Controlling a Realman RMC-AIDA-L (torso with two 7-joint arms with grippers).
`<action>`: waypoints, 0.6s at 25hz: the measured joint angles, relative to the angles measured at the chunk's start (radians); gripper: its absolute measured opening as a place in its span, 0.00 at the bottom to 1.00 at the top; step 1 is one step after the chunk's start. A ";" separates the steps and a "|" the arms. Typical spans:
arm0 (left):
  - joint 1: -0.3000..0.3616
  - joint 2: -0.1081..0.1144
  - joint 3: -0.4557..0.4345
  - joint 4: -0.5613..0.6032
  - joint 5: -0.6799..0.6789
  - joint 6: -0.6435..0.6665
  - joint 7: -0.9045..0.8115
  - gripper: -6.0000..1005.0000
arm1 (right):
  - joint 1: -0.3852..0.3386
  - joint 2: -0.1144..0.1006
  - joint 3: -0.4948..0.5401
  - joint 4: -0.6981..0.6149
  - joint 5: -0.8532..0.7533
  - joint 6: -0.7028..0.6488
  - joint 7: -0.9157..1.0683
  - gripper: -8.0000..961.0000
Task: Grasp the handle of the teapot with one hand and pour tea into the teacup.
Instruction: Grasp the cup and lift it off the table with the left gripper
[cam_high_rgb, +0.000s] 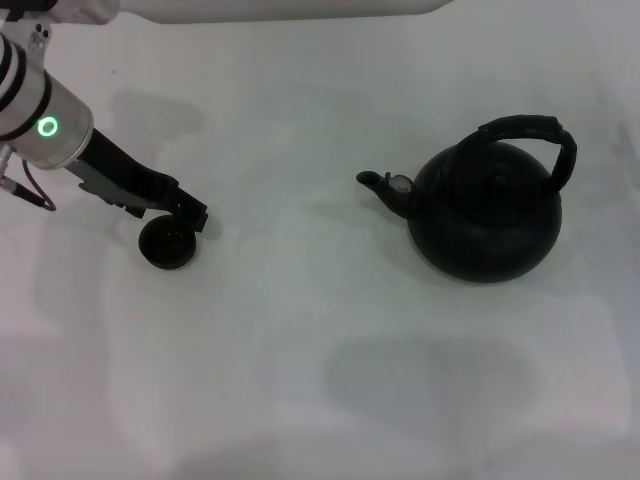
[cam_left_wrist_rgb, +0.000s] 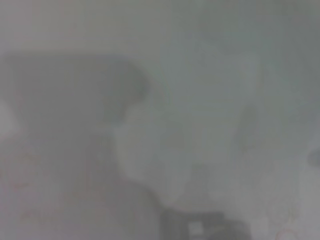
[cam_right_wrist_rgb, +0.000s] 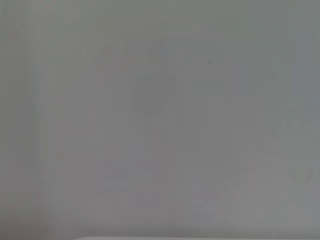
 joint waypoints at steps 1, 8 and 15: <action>0.000 0.000 0.002 0.000 0.000 0.000 -0.001 0.88 | 0.000 0.000 0.000 0.000 0.000 0.000 0.000 0.87; -0.005 -0.002 0.005 -0.017 0.000 0.003 -0.006 0.88 | 0.000 0.000 0.000 0.000 0.000 0.001 0.000 0.87; -0.013 -0.002 0.005 -0.044 0.000 0.001 -0.002 0.87 | 0.000 0.000 0.000 0.000 0.000 0.001 0.000 0.87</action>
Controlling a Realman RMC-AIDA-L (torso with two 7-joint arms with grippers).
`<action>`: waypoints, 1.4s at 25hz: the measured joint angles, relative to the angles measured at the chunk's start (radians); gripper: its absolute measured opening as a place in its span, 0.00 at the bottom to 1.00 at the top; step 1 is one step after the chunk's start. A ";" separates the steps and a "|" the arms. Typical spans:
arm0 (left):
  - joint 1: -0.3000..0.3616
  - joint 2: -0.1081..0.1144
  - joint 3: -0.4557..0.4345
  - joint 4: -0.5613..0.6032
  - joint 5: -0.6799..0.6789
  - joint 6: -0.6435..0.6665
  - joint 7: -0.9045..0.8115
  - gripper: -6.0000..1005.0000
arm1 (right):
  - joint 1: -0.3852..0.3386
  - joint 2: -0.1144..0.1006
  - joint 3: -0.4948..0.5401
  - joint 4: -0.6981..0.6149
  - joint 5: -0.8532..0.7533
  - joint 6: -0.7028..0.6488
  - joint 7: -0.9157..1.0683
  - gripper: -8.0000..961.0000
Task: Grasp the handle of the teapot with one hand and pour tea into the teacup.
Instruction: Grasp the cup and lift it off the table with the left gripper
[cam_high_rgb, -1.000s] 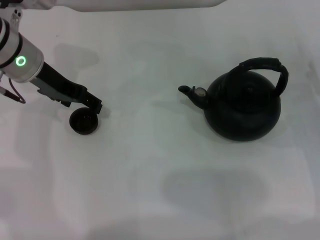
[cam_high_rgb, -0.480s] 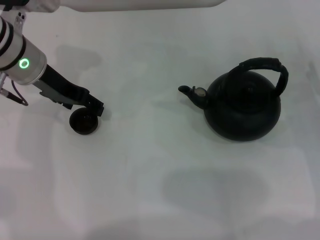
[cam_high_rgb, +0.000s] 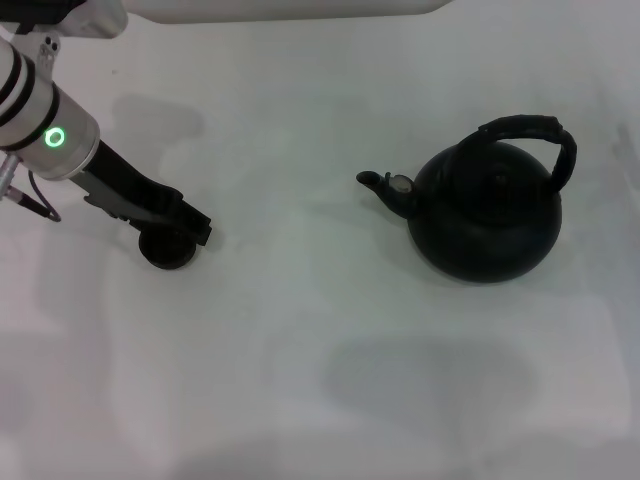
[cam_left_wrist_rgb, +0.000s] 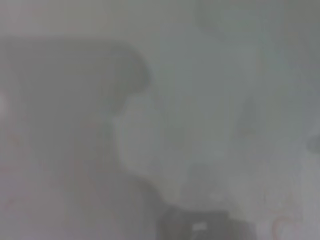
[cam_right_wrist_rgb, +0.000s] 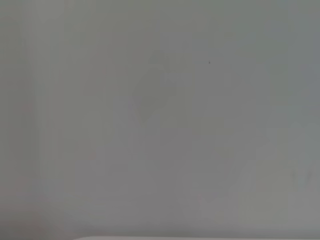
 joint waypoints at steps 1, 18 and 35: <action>-0.002 0.000 0.000 -0.001 0.000 0.000 0.000 0.86 | 0.000 0.000 0.000 0.000 0.000 0.000 0.000 0.87; -0.030 0.009 0.014 -0.058 0.001 0.004 -0.002 0.78 | 0.000 0.000 0.000 0.000 0.000 0.008 0.000 0.86; -0.051 0.011 0.013 -0.048 0.006 0.029 0.003 0.70 | 0.000 0.000 0.000 0.000 0.009 0.009 0.000 0.86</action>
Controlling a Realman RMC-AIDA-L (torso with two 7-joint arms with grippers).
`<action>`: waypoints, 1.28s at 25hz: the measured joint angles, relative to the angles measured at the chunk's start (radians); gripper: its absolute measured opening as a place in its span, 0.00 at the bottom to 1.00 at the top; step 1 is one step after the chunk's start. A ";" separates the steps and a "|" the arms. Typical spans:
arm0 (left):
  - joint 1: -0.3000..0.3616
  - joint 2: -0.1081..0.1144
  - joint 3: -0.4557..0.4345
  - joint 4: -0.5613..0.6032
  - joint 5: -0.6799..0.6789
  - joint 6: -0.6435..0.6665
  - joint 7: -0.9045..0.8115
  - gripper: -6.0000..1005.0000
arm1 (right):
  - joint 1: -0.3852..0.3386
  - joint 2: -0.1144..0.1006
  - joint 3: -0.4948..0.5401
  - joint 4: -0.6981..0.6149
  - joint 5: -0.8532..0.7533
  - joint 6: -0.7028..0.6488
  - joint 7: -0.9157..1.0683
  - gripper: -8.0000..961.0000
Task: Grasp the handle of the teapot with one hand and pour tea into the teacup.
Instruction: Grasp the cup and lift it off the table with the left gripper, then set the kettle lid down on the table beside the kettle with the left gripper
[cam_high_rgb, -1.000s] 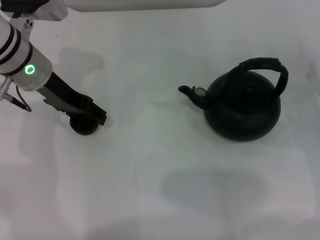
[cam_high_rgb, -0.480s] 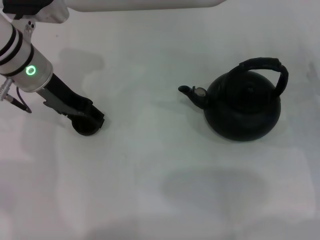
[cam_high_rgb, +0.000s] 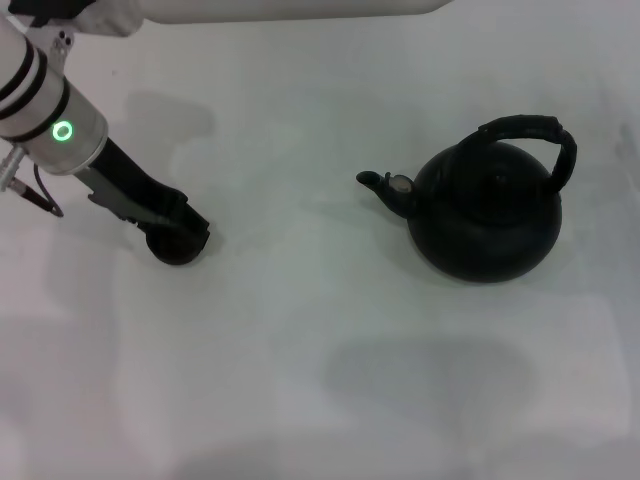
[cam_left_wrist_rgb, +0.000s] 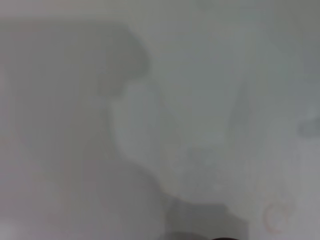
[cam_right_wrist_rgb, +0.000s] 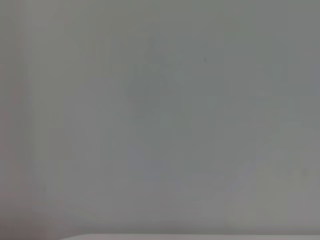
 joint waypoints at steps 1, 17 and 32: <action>0.000 0.000 0.000 0.010 -0.001 0.001 0.000 0.70 | 0.000 0.000 0.000 0.000 0.000 0.000 0.000 0.86; -0.036 -0.019 0.049 0.042 -0.096 -0.013 0.037 0.70 | 0.000 0.000 0.000 -0.008 0.000 0.000 0.000 0.85; -0.067 -0.025 0.209 -0.046 -0.244 -0.136 0.039 0.70 | 0.006 0.000 -0.002 -0.011 0.000 0.000 0.000 0.85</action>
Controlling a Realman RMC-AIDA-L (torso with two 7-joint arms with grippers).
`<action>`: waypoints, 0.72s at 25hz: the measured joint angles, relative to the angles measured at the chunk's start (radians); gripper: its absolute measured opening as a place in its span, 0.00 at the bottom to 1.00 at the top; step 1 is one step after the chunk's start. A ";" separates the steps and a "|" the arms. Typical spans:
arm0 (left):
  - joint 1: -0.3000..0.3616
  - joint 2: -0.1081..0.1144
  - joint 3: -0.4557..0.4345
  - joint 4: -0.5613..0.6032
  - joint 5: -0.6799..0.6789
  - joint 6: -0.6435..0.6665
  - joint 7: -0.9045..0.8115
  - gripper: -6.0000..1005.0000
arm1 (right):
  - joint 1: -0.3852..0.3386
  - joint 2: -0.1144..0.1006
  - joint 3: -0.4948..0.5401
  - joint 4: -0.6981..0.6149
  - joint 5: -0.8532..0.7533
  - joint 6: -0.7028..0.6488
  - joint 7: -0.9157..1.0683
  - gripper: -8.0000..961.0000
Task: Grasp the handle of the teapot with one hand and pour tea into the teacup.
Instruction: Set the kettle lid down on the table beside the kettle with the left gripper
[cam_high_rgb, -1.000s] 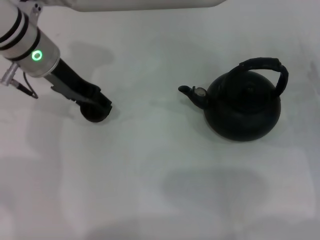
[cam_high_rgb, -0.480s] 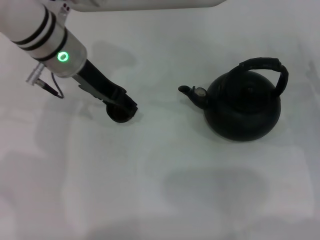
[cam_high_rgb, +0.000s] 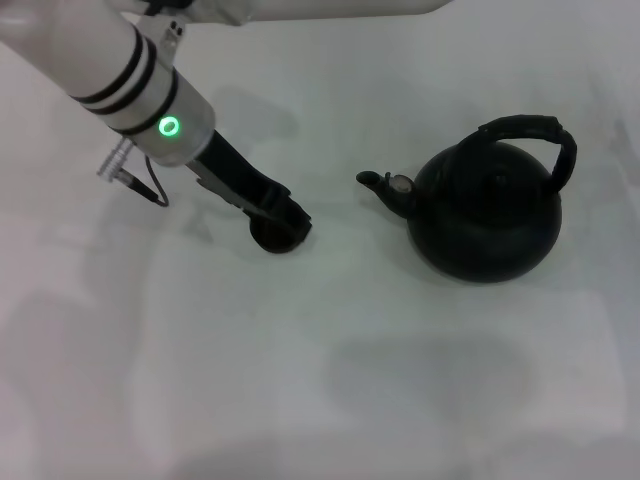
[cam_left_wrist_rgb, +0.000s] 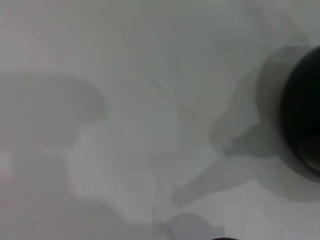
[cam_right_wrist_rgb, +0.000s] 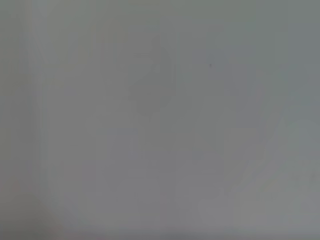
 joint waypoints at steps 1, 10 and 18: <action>-0.006 -0.001 0.020 -0.009 -0.015 -0.003 0.000 0.70 | 0.000 0.000 0.000 0.000 0.000 0.000 0.000 0.85; -0.011 -0.001 0.099 -0.016 -0.070 -0.028 -0.001 0.70 | 0.000 0.000 -0.003 0.000 0.000 0.001 0.000 0.84; -0.007 -0.001 0.107 -0.035 -0.078 -0.027 -0.001 0.70 | 0.000 0.001 -0.006 0.000 0.000 0.002 0.000 0.84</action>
